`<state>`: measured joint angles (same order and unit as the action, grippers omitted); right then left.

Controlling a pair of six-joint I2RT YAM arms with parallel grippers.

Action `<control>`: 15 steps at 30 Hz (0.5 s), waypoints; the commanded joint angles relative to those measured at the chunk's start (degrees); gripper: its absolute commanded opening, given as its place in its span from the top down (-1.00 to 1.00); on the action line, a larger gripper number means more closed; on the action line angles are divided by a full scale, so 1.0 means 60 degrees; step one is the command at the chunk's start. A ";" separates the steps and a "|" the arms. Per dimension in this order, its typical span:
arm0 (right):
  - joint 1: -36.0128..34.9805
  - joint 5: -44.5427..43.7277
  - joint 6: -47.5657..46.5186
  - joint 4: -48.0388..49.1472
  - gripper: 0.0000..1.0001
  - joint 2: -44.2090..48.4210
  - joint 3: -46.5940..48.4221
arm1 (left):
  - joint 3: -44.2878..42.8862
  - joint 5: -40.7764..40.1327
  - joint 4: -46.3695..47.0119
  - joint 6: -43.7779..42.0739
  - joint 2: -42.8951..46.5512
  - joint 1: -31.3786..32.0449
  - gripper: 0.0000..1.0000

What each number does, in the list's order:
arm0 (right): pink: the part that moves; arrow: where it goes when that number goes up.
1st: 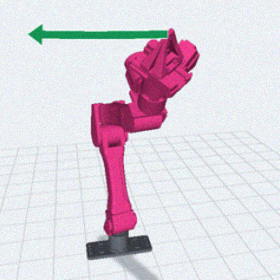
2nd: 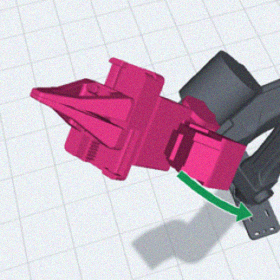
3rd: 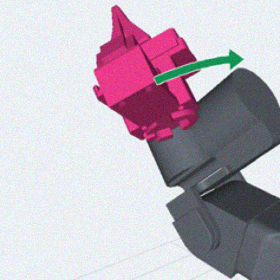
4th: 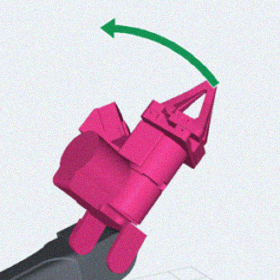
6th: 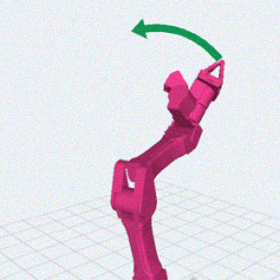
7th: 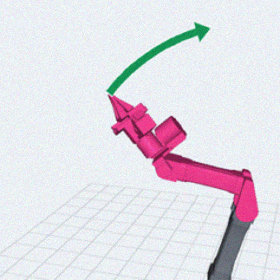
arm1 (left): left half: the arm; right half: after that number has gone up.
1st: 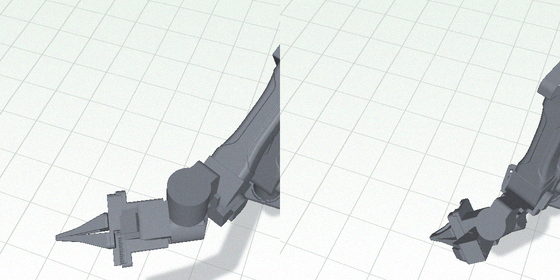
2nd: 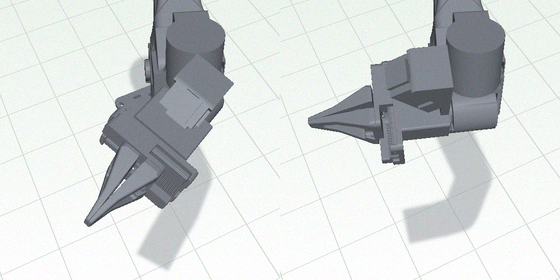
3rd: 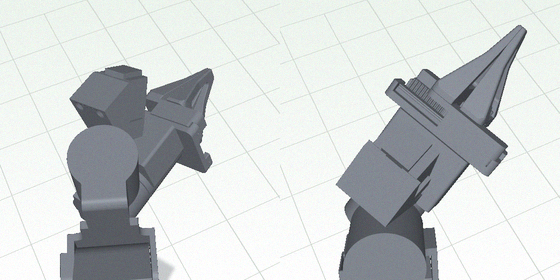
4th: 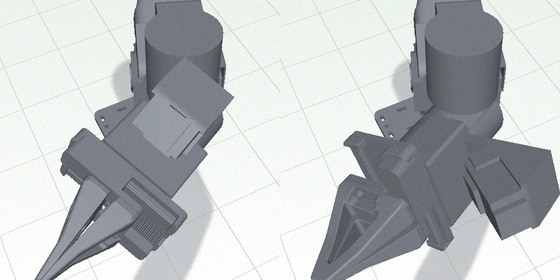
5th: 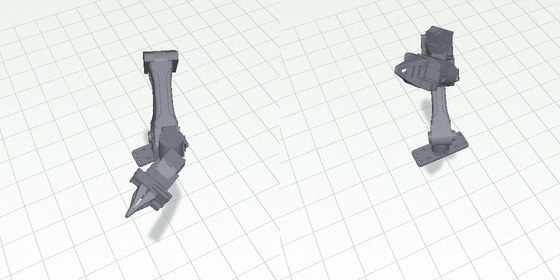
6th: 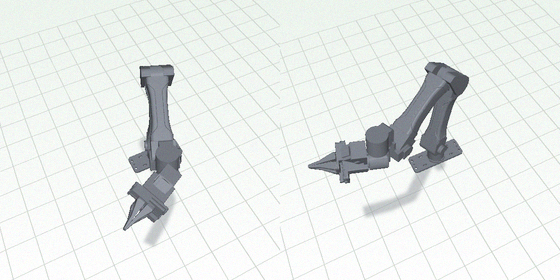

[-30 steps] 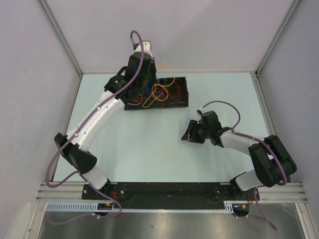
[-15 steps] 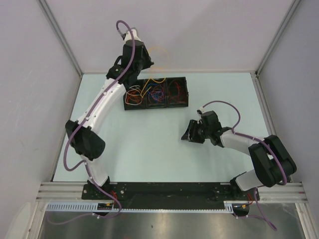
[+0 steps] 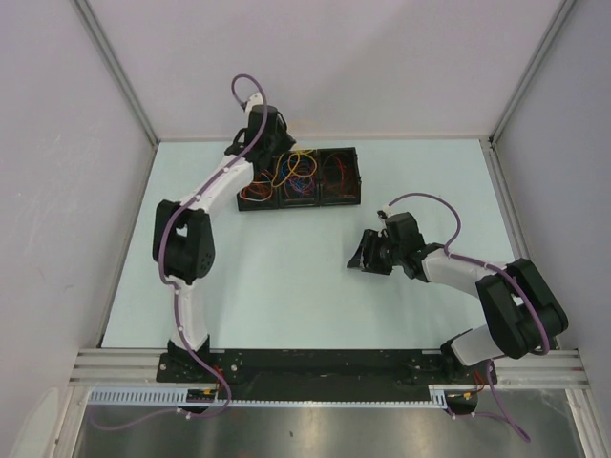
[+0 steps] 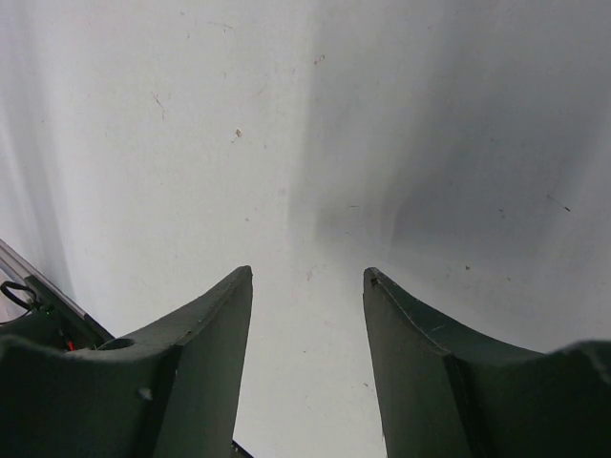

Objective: Untangle the cables

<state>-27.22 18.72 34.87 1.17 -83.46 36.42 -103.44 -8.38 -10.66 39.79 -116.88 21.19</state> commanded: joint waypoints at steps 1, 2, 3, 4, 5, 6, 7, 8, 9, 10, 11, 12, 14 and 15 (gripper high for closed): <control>0.0040 0.0088 -0.0114 0.0274 -0.10 0.0097 -0.0065 | 0.0350 -0.0112 0.0839 0.0472 -0.0119 -0.0104 0.99; 0.0055 0.0088 -0.0114 0.0274 -0.09 0.0097 -0.0050 | 0.0307 -0.0025 0.0708 0.0473 -0.0323 -0.0176 0.99; 0.0040 0.0088 -0.0114 0.0259 -0.10 0.0097 -0.0050 | 0.0306 0.0295 0.0707 0.0429 -0.0426 -0.0192 0.99; 0.0055 0.0088 -0.0099 0.0274 -0.10 0.0097 -0.0050 | 0.0277 0.0472 0.0721 0.0356 -0.0500 -0.0221 0.94; 0.0055 0.0088 -0.0099 0.0274 -0.10 0.0111 -0.0065 | 0.0146 0.0648 0.0634 0.0240 -0.0544 -0.0250 0.56; 0.0055 0.0088 -0.0099 0.0274 -0.10 0.0097 -0.0065 | 0.0101 0.0708 0.0575 0.0195 -0.0588 -0.0250 0.26; 0.0055 0.0088 -0.0099 0.0274 -0.10 0.0082 -0.0065 | 0.0043 0.0752 0.0517 0.0151 -0.0545 -0.0250 0.05; 0.0055 0.0088 -0.0099 0.0274 -0.10 0.0096 -0.0065 | 0.0013 0.0767 0.0444 0.0092 -0.0457 -0.0250 -0.20; 0.0040 0.0088 -0.0099 0.0274 -0.10 0.0111 -0.0065 | -0.0001 0.0767 0.0414 0.0005 -0.0225 -0.0250 -0.33; 0.0055 0.0073 -0.0099 0.0274 -0.10 0.0097 -0.0065 | -0.0016 0.0666 0.0385 -0.0040 -0.0063 -0.0250 -0.48; 0.0055 0.0073 -0.0099 0.0274 -0.10 0.0097 -0.0050 | -0.0103 0.0665 0.0239 -0.0170 0.0084 -0.0250 -0.74; 0.0055 0.0073 -0.0114 0.0274 -0.10 0.0097 -0.0065 | -0.0177 0.0621 0.0136 -0.0244 0.0216 -0.0250 -0.82; 0.0040 0.0044 -0.0143 0.0274 -0.09 0.0170 -0.0094 | -0.0309 0.0504 -0.0200 -0.0507 0.0743 -0.0250 -0.96; 0.0026 0.0058 -0.0158 0.0288 -0.08 0.0257 -0.0109 | -0.0324 0.0460 -0.0332 -0.0596 0.0933 -0.0250 -0.99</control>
<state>-27.14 18.94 34.87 1.17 -83.46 36.40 -101.71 -5.28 -10.96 39.33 -119.74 19.94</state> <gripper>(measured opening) 0.548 0.952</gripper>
